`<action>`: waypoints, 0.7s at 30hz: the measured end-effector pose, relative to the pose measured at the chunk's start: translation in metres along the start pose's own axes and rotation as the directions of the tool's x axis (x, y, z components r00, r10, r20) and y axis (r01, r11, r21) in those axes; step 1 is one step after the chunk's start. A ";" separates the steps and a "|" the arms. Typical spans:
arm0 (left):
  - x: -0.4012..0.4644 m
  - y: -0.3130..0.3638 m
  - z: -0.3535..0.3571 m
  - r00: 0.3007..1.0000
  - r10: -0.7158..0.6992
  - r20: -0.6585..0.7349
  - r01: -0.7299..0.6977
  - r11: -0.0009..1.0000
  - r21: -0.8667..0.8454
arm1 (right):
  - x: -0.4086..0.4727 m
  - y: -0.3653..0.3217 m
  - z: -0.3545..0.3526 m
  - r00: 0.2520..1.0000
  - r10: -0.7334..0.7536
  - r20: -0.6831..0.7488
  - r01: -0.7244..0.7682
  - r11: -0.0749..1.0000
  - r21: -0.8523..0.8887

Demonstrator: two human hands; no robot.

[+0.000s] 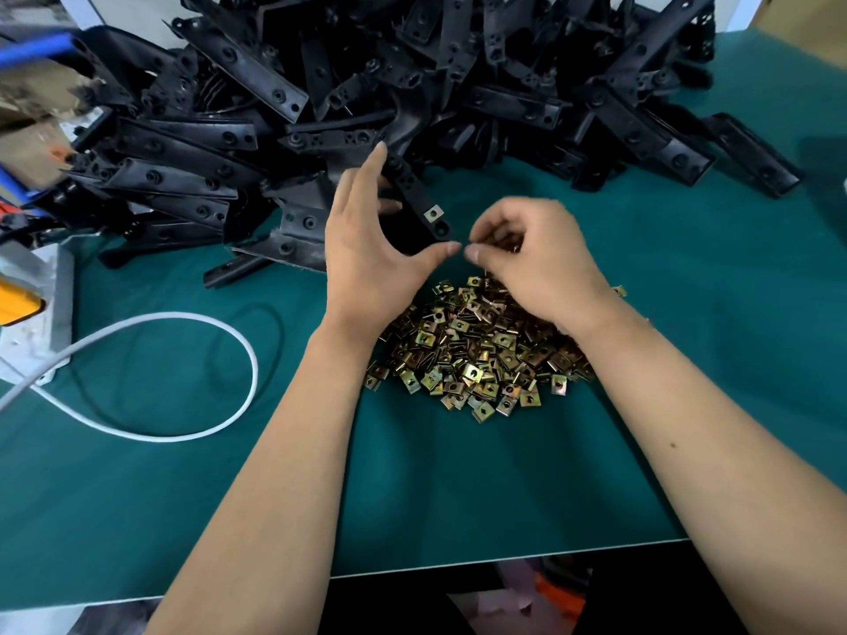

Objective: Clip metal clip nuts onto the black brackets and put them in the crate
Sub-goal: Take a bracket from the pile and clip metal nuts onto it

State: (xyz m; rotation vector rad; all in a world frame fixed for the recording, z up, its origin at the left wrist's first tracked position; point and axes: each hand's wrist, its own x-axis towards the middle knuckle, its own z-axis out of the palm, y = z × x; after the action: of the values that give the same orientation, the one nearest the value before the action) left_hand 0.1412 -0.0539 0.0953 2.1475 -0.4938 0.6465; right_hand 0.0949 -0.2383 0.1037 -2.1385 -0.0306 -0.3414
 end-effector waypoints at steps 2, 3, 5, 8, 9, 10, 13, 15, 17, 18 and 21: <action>-0.001 0.003 0.003 0.998 0.030 0.052 -0.028 0.999 -0.029 | 0.003 0.002 -0.003 0.985 0.113 -0.134 -0.075 0.962 0.262; -0.002 0.005 0.005 0.995 0.047 0.083 -0.044 0.998 -0.042 | 0.004 0.003 -0.005 0.974 0.160 -0.160 -0.090 0.923 0.375; -0.003 0.007 0.009 0.987 0.086 0.138 -0.077 0.995 -0.063 | 0.006 0.003 -0.006 0.960 0.227 -0.164 -0.112 0.847 0.520; -0.004 0.009 0.012 0.974 0.124 0.191 -0.110 0.991 -0.080 | 0.006 0.004 -0.003 0.952 0.259 -0.165 -0.120 0.808 0.577; -0.004 0.009 0.013 0.969 0.131 0.208 -0.116 0.990 -0.082 | 0.006 0.004 -0.002 0.952 0.257 -0.168 -0.117 0.808 0.577; -0.005 0.009 0.013 0.964 0.137 0.226 -0.121 0.989 -0.085 | 0.006 0.004 -0.002 0.952 0.254 -0.171 -0.113 0.810 0.576; -0.006 0.010 0.014 0.951 0.148 0.271 -0.129 0.988 -0.084 | 0.006 0.004 -0.002 0.952 0.250 -0.177 -0.106 0.809 0.578; -0.006 0.011 0.015 0.947 0.149 0.285 -0.130 0.988 -0.083 | 0.007 0.004 -0.002 0.952 0.250 -0.178 -0.105 0.810 0.578; -0.005 0.011 0.015 0.946 0.150 0.288 -0.130 0.988 -0.089 | 0.007 0.005 -0.002 0.951 0.253 -0.176 -0.108 0.808 0.580; -0.006 0.011 0.014 0.946 0.151 0.288 -0.129 0.987 -0.093 | 0.007 0.005 -0.002 0.950 0.257 -0.177 -0.109 0.805 0.583; -0.006 0.011 0.015 0.947 0.152 0.284 -0.129 0.987 -0.098 | 0.007 0.005 -0.002 0.948 0.263 -0.181 -0.111 0.802 0.586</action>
State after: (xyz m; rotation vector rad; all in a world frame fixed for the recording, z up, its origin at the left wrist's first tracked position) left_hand 0.1342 -0.0715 0.0907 2.1558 -0.8239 0.3796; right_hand 0.1021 -0.2440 0.1023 -1.4703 0.2066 -0.4248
